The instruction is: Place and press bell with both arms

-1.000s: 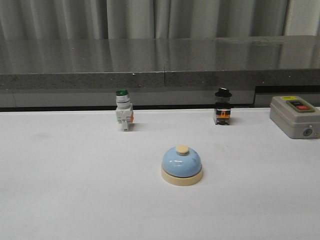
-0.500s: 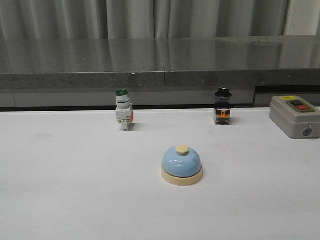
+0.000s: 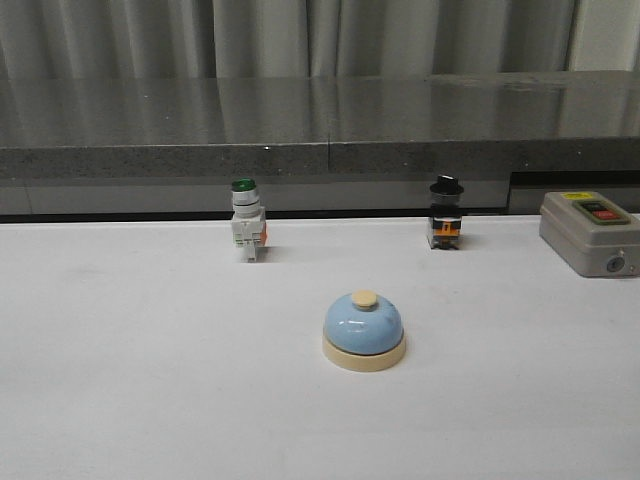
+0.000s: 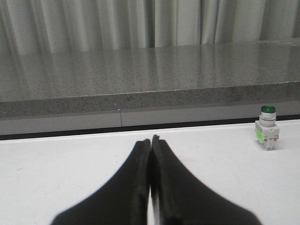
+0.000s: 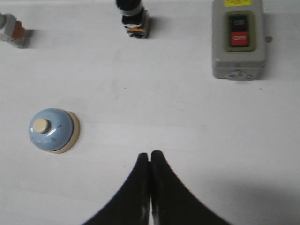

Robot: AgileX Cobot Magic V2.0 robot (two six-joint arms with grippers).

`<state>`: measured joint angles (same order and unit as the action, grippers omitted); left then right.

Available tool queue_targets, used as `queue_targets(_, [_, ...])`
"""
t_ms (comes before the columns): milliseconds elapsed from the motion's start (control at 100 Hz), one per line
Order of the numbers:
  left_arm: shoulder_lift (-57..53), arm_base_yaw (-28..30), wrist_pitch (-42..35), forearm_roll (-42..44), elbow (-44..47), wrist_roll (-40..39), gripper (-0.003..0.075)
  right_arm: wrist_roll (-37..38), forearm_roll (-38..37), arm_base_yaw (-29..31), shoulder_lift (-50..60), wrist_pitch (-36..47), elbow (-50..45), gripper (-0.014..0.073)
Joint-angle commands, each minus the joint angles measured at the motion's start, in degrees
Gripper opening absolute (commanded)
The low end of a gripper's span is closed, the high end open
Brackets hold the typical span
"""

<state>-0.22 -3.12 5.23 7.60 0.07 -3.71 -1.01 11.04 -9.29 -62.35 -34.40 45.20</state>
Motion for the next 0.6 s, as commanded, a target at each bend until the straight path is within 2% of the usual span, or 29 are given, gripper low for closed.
queue_targets(0, [-1.58, 0.01, -4.73, -0.31, 2.35, -0.33, -0.0020, -0.90, 0.79, -2.94, -3.04, 3.66, 3.77, -0.0060])
queue_targets(330, [-1.58, 0.01, -4.73, -0.31, 2.35, -0.33, -0.0020, -0.90, 0.79, -14.20, -20.95, 3.98, 12.56, -0.0060])
queue_targets(590, [-1.58, 0.01, -4.73, -0.31, 2.35, -0.33, -0.0020, -0.90, 0.79, -20.17, -31.76, 3.92, 19.48, -0.0060])
